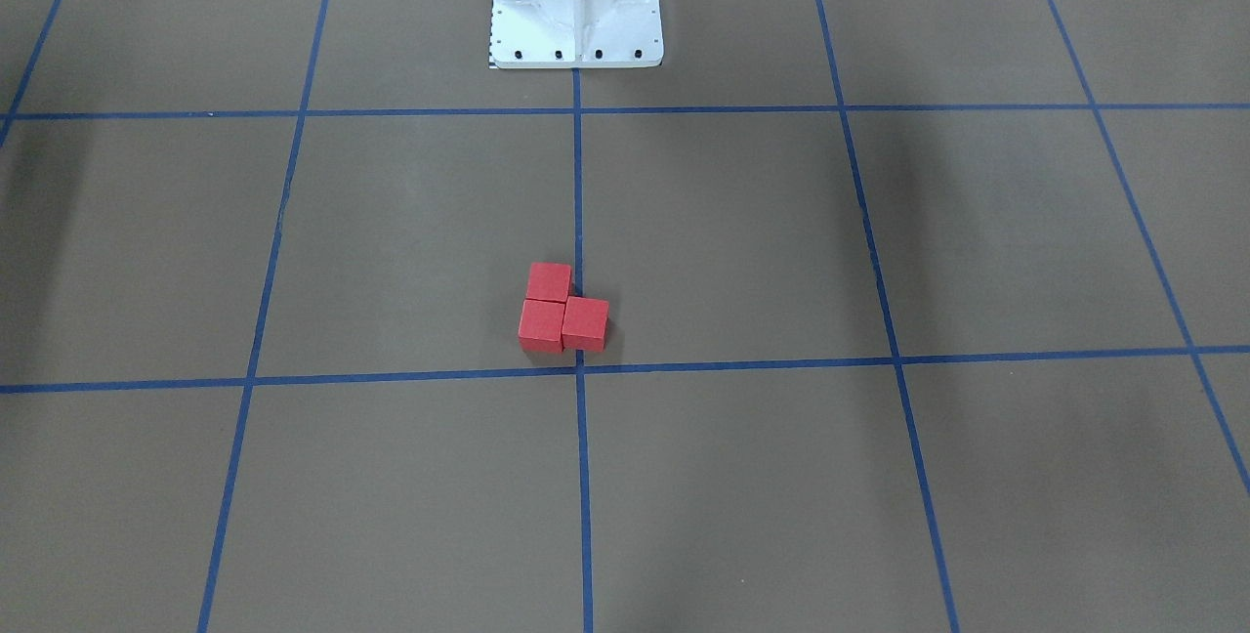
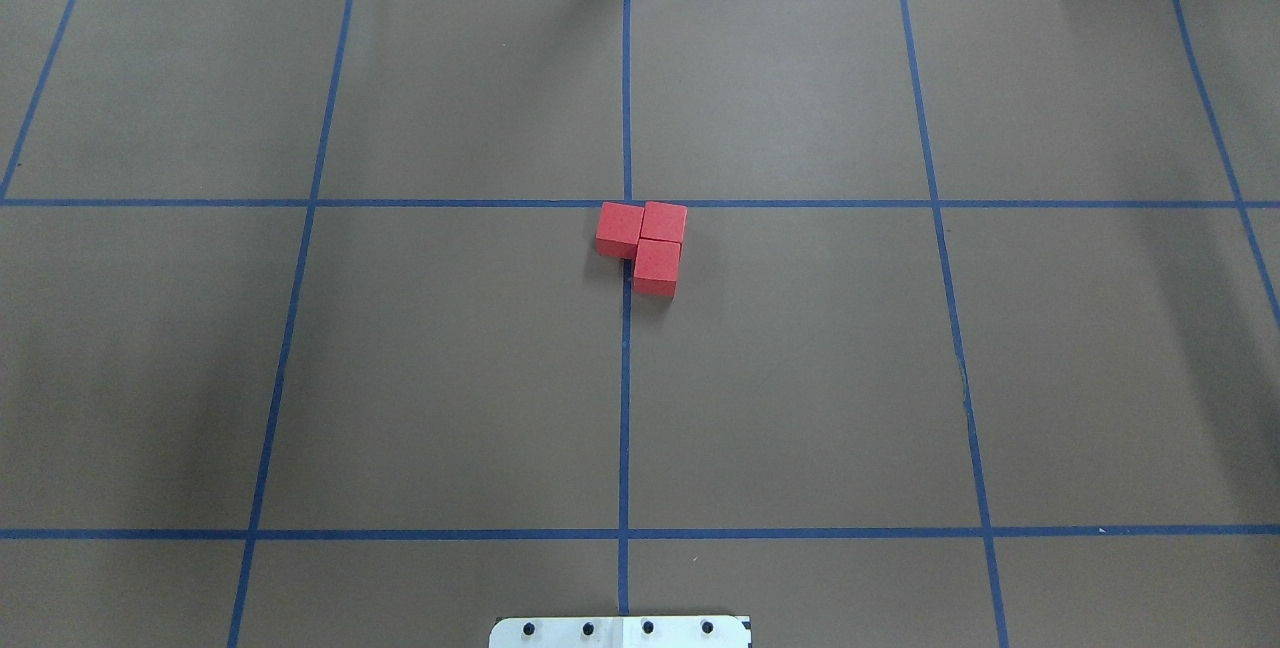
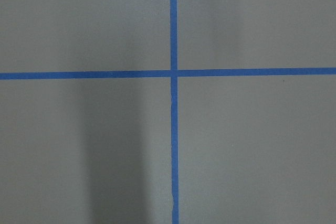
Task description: Form red blocks into L shape at center
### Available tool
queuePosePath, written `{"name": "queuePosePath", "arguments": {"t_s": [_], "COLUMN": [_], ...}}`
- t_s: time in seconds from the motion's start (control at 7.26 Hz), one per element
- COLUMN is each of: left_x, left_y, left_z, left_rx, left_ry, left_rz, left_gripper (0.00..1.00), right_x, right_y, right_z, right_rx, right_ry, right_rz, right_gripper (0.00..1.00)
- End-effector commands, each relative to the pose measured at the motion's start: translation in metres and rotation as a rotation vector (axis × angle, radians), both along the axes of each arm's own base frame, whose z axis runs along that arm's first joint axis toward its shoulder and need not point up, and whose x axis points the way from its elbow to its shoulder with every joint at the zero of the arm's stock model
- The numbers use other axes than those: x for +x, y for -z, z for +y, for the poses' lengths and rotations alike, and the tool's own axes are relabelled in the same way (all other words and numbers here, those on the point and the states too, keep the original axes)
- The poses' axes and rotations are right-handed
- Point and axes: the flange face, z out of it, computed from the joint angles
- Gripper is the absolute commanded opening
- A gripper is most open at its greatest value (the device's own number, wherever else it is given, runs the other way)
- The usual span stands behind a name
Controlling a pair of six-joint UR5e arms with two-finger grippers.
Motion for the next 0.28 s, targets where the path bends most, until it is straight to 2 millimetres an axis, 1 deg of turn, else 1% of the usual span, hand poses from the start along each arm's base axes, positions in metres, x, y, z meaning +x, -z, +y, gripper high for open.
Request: {"name": "queuePosePath", "arguments": {"t_s": [0.0, 0.14], "left_x": [0.0005, 0.0005], "left_y": [0.0003, 0.0004], "left_z": [-0.0001, -0.0001], "left_rx": [0.001, 0.001], "left_ry": [-0.001, -0.001], "left_rz": [-0.002, -0.002], "left_gripper": [1.00, 1.00], "right_x": [0.0001, 0.0001], "right_y": [0.0026, 0.0034], "right_z": [-0.0001, -0.0002], "right_rx": [0.005, 0.006], "right_ry": [-0.001, -0.001], "right_rz": [-0.001, -0.001], "right_gripper": [0.99, 0.99]}}
